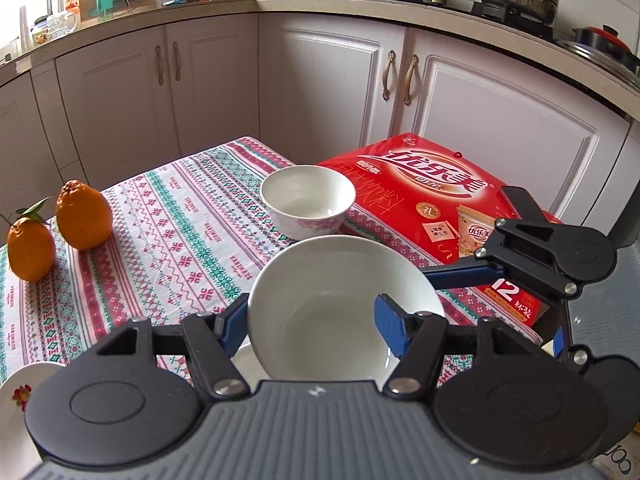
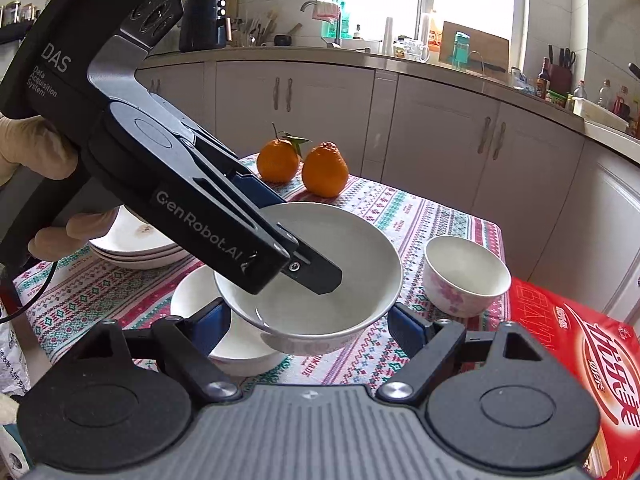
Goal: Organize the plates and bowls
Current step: 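Lift the held bowl with the left tool and carry it over the placed bowl, then lower the held bowl into the placed bowl and open the left tool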
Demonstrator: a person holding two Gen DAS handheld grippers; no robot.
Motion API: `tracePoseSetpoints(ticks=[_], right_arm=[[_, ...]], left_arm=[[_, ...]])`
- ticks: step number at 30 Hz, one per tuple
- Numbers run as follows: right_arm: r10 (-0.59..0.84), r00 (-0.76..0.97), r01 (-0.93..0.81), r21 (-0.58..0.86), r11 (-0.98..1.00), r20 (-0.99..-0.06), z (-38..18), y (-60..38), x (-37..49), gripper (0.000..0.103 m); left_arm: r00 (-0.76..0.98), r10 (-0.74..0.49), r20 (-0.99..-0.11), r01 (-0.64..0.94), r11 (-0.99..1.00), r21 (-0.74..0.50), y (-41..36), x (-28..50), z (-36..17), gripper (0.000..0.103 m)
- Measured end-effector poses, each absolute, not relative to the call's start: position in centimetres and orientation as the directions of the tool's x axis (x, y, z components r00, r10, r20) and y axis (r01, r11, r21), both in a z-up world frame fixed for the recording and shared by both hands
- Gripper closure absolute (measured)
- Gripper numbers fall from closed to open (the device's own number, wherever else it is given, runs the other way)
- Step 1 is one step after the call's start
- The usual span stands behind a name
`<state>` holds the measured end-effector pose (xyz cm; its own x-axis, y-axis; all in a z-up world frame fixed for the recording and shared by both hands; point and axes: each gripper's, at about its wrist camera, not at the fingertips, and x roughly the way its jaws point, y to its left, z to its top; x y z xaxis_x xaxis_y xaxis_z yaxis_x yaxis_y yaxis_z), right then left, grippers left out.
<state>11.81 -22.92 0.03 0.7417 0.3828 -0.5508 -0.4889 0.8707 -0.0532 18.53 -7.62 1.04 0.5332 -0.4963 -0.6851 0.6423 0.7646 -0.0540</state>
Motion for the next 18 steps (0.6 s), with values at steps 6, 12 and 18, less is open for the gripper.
tracePoseSetpoints(ticks=[6, 12, 18], right_arm=[[0.420, 0.714, -0.528, -0.038, 0.848, -0.560, 0.0, -21.0, 11.8, 0.014], [0.440, 0.690, -0.555, -0.030, 0.831, -0.574, -0.3, -19.7, 12.1, 0.014], [0.440, 0.672, -0.559, -0.019, 0.829, -0.596, -0.7, -19.2, 12.5, 0.014]], left_arm=[[0.555, -0.474, -0.684, 0.604, 0.795, -0.060, -5.4, 18.1, 0.7, 0.038], [0.554, -0.461, -0.693, 0.581, 0.811, -0.074, -3.8, 18.1, -0.1, 0.038], [0.545, -0.461, -0.701, 0.577, 0.812, -0.086, -3.3, 18.2, -1.0, 0.038]])
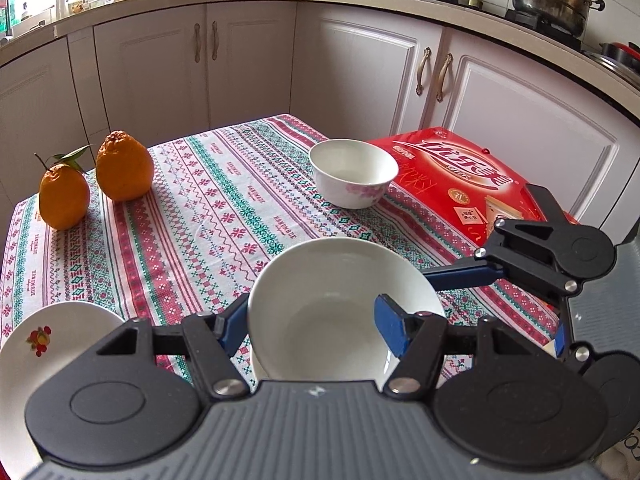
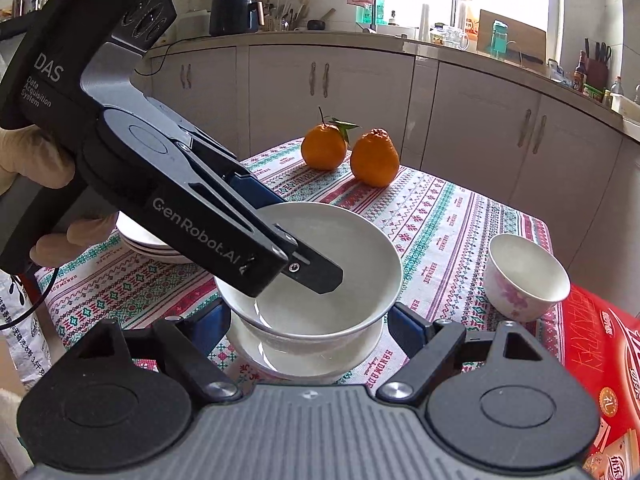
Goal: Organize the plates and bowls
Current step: 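Lower the held bowl into the placed bowl and open the left tool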
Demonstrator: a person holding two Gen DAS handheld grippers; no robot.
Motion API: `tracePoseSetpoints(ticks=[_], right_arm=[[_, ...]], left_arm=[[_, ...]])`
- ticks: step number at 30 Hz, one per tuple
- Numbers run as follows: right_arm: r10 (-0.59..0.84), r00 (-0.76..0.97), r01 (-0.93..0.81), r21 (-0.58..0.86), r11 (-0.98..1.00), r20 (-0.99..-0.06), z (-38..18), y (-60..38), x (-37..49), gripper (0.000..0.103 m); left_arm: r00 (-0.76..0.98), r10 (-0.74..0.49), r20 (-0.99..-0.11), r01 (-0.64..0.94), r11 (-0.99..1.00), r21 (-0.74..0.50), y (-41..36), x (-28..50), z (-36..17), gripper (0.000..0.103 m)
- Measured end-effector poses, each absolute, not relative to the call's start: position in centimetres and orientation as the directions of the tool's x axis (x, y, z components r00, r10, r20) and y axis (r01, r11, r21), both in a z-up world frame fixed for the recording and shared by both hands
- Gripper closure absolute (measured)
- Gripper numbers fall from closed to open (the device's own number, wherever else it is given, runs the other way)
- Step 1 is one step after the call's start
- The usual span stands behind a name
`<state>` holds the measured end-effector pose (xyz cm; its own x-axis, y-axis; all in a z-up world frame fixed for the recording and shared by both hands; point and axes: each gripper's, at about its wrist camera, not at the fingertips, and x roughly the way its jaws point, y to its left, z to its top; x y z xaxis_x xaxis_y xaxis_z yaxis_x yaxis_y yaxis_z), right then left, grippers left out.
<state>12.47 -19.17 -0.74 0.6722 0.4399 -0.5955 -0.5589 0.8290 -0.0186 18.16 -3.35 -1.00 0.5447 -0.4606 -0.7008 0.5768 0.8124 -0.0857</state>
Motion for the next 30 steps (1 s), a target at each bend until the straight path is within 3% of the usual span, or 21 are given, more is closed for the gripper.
tracePoseSetpoints(ticks=[30], right_arm=[[0.442, 0.629, -0.562, 0.019, 0.827, -0.639, -2.4, -19.1, 13.5, 0.014]], left_arm=[[0.511, -0.466, -0.722, 0.583, 0.806, -0.107, -3.3, 18.7, -3.0, 0.035]])
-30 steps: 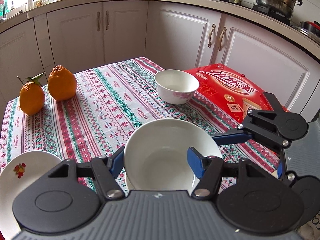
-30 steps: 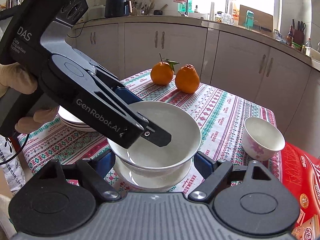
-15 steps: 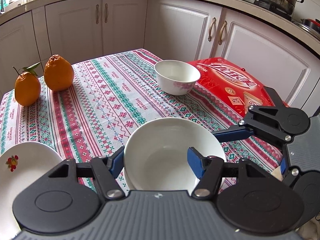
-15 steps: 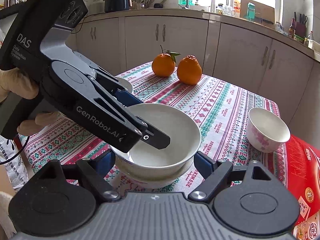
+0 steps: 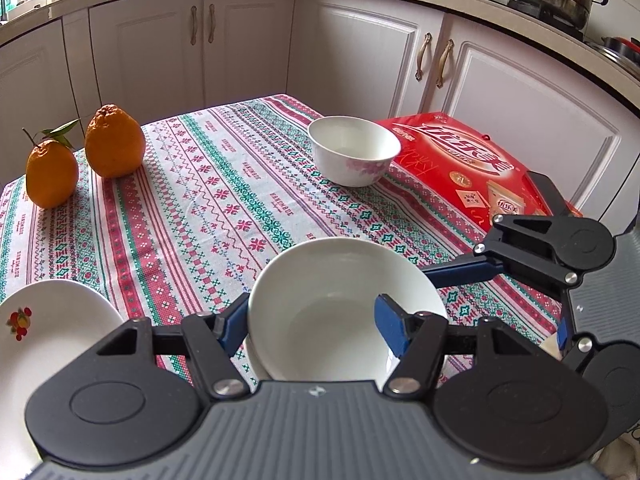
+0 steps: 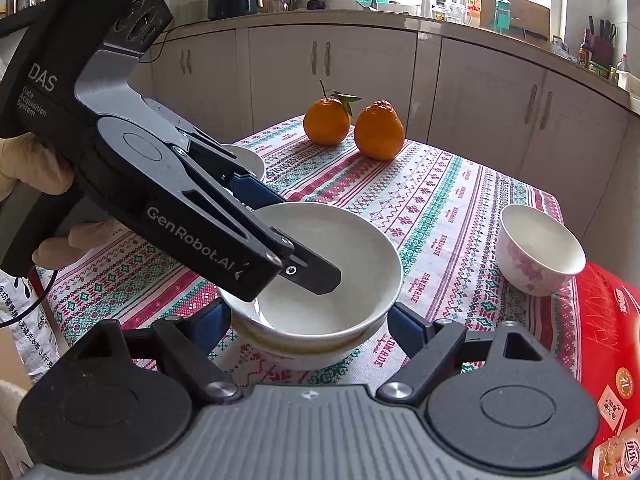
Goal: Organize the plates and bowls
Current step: 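Lower the held bowl into the placed bowl and open the left tool, then reach the left tool to the pink-printed white bowl and grasp its rim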
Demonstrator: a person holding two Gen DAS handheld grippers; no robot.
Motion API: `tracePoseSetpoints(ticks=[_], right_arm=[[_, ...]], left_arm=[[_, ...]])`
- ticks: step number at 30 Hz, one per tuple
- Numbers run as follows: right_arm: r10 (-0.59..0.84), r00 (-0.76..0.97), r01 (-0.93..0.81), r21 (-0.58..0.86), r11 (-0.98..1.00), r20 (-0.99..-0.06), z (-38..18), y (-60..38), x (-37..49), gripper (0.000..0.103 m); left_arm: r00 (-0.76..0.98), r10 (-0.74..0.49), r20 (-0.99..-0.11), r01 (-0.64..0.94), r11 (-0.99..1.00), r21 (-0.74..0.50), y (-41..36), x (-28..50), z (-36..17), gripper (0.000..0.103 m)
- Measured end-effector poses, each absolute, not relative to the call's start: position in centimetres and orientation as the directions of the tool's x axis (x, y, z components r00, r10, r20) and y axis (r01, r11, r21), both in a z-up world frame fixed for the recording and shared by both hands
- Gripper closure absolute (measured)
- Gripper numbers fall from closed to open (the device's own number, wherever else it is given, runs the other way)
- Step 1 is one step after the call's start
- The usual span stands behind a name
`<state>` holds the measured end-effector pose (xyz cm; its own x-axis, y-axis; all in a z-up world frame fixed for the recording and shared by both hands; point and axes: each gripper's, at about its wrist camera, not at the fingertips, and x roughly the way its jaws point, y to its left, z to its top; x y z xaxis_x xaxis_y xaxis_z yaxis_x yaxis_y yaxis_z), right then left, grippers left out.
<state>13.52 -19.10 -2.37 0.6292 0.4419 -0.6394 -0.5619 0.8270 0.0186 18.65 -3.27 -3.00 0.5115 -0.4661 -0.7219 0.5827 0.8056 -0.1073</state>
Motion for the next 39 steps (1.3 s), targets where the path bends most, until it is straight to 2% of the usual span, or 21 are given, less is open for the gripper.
tracePoseSetpoints(ticks=[4, 5, 6, 7, 13, 21, 27, 39], right_arm=[[0.441, 0.641, -0.563, 0.007, 0.827, -0.628, -2.2, -19.1, 13.4, 0.011], [0.445, 0.646, -0.562, 0.007, 0.827, -0.620, -2.1, -19.2, 13.3, 0.005], [0.447, 0.652, -0.560, 0.008, 0.828, -0.612, -1.9, -19.4, 13.2, 0.001], [0.449, 0.656, -0.559, 0.008, 0.829, -0.606, -1.7, -19.5, 13.1, 0.001], [0.431, 0.682, -0.537, -0.006, 0.843, -0.591, -0.9, -20.7, 12.4, 0.000], [0.373, 0.725, -0.471, -0.022, 0.882, -0.579, -0.5, -23.3, 12.4, 0.000], [0.328, 0.751, -0.421, -0.033, 0.906, -0.573, -0.5, -25.3, 13.3, 0.000], [0.248, 0.771, -0.344, -0.056, 0.937, -0.587, -1.9, -28.7, 17.4, 0.000]], left_arm=[[0.513, -0.465, -0.722, 0.583, 0.805, -0.104, -3.1, 18.7, -2.9, 0.030], [0.516, -0.465, -0.719, 0.582, 0.807, -0.104, -3.1, 18.7, -2.8, 0.028], [0.523, -0.462, -0.716, 0.579, 0.809, -0.099, -3.0, 18.7, -2.6, 0.021], [0.535, -0.459, -0.709, 0.577, 0.812, -0.090, -2.9, 18.5, -2.4, 0.016], [0.560, -0.453, -0.694, 0.589, 0.806, -0.050, -3.1, 18.4, -0.9, 0.010], [0.561, -0.458, -0.689, 0.634, 0.773, 0.003, -4.6, 19.2, 0.5, 0.009], [0.556, -0.477, -0.681, 0.658, 0.753, 0.010, -6.1, 21.0, 1.5, 0.005], [0.515, -0.488, -0.705, 0.721, 0.692, 0.047, -11.2, 26.4, 0.8, 0.005]])
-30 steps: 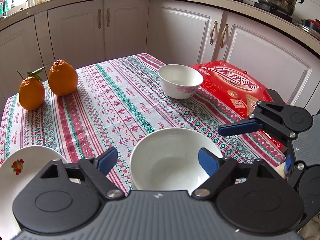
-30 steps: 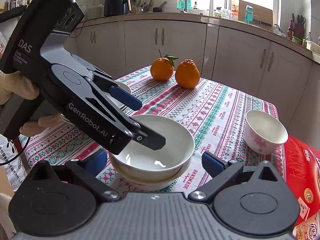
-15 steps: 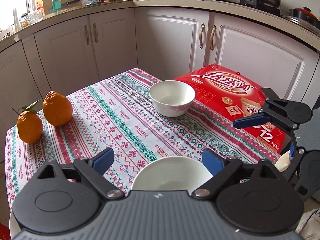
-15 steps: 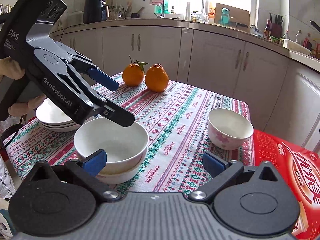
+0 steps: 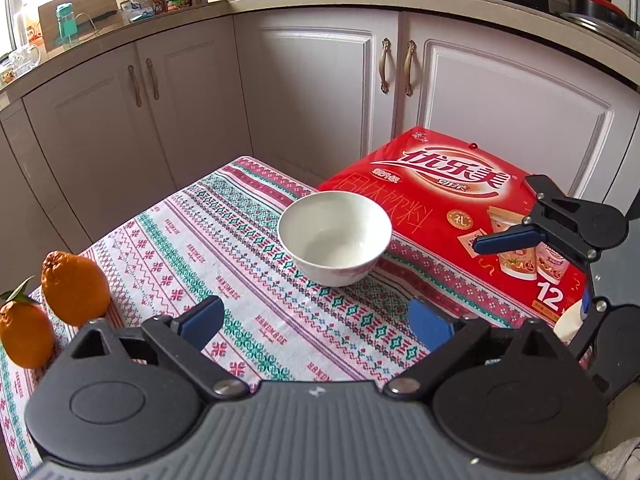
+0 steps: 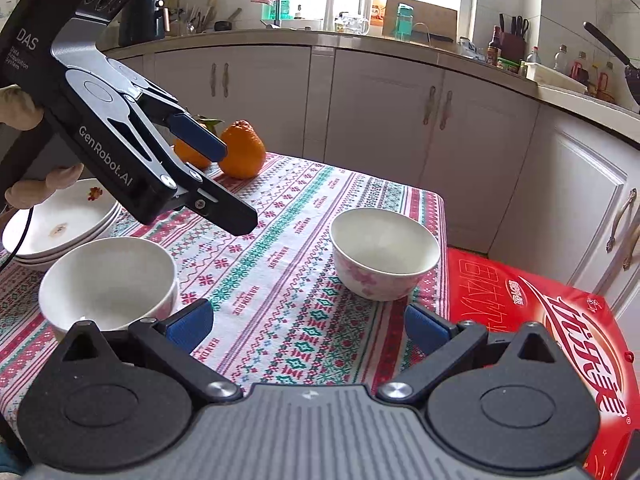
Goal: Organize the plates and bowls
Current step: 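Reach the left tool to the pink-printed white bowl and grasp its rim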
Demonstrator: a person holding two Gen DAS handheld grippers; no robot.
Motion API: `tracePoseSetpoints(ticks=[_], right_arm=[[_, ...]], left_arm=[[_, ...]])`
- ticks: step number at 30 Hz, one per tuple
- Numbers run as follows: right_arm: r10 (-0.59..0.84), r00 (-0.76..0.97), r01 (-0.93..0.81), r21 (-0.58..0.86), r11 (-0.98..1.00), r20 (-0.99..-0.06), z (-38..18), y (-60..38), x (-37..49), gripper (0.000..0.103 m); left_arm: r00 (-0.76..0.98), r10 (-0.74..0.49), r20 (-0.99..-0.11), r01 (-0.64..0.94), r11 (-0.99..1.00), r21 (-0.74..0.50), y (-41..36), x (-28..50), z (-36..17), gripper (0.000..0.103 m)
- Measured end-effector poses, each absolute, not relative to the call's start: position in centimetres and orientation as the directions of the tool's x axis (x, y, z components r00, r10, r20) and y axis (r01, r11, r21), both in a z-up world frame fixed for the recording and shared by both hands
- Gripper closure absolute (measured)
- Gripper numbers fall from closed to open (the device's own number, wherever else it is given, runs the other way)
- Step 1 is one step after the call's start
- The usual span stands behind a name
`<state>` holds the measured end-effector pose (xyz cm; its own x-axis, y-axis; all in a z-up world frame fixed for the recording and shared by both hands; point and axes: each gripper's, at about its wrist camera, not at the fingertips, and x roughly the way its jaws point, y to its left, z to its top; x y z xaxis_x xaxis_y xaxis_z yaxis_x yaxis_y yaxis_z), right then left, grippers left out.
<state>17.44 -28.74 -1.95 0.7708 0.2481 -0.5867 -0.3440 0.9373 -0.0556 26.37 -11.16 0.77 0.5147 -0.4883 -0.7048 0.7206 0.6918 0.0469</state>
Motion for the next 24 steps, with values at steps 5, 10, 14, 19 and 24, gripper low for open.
tracePoseSetpoints(ticks=[5, 10, 14, 19, 24], right_arm=[[0.228, 0.770, -0.321, -0.053, 0.945, -0.596, -2.9, -30.0, 19.5, 0.000], [0.215, 0.771, -0.305, -0.052, 0.951, -0.600, -3.5, -30.8, 21.6, 0.000], [0.208, 0.770, -0.298, -0.051, 0.953, -0.604, -4.1, -31.3, 23.2, 0.000], [0.208, 0.762, -0.300, -0.051, 0.952, -0.613, -5.0, -31.6, 25.0, 0.000], [0.202, 0.762, -0.302, -0.062, 0.951, -0.616, -5.8, -31.5, 26.5, 0.000]], left_arm=[[0.491, -0.500, -0.713, 0.738, 0.674, 0.036, -13.3, 29.4, 0.0, 0.005], [0.464, -0.507, -0.726, 0.764, 0.645, 0.037, -15.3, 31.7, -1.0, 0.005], [0.431, -0.512, -0.743, 0.775, 0.632, 0.014, -16.6, 33.3, -2.2, 0.005], [0.408, -0.506, -0.760, 0.781, 0.625, 0.004, -17.9, 34.9, -3.5, 0.008], [0.379, -0.512, -0.771, 0.782, 0.622, -0.029, -18.4, 36.1, -4.5, 0.016]])
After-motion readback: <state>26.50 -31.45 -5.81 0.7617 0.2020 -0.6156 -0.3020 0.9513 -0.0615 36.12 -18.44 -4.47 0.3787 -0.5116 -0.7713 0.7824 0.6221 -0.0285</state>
